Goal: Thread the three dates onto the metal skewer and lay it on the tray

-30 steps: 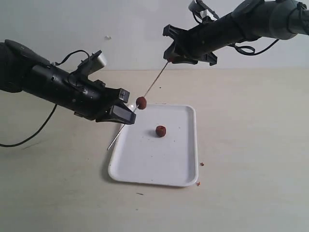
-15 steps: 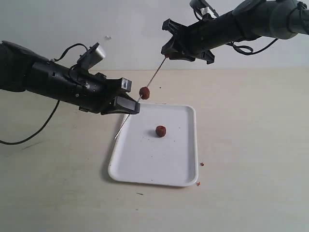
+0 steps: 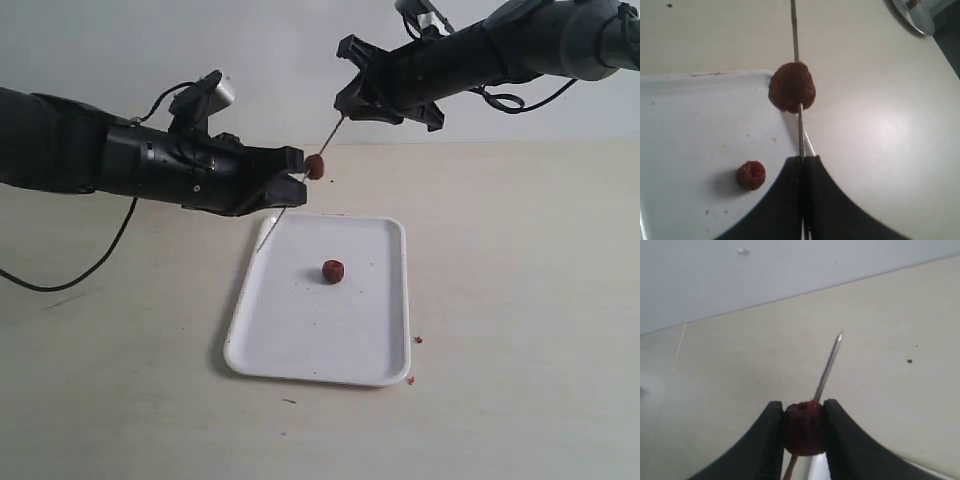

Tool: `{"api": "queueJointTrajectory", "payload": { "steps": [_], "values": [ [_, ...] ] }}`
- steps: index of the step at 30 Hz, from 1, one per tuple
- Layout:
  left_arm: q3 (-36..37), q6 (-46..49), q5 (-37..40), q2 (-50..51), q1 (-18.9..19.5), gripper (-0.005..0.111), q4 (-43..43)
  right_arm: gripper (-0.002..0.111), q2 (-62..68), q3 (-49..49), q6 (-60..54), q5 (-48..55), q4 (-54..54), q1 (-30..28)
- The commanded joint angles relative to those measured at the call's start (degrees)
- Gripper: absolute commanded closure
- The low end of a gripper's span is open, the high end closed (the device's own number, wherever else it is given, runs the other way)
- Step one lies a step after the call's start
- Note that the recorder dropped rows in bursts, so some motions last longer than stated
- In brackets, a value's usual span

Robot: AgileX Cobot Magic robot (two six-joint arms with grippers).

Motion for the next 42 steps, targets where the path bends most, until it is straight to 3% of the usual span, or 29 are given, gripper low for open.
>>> {"api": "queueJointTrajectory", "payload": {
  "steps": [1,22,32,42],
  "values": [
    [-0.2,5.0,-4.1,-0.4,-0.2,0.107,-7.0,0.081,-0.4,-0.4,-0.8,2.5,0.0,0.0],
    [-7.6,7.5,-5.7,5.3,-2.5,0.107,-8.3,0.081,-0.4,-0.4,-4.1,9.0,2.5,0.0],
    [-8.3,7.6,-5.7,5.3,-2.5,0.107,-7.8,0.049,-0.4,-0.4,-4.3,8.0,0.4,-0.1],
    [-8.3,-2.1,-7.0,5.3,-1.5,0.107,7.4,0.040,-1.8,-0.4,-4.0,7.7,-7.0,-2.4]
  ]
}}
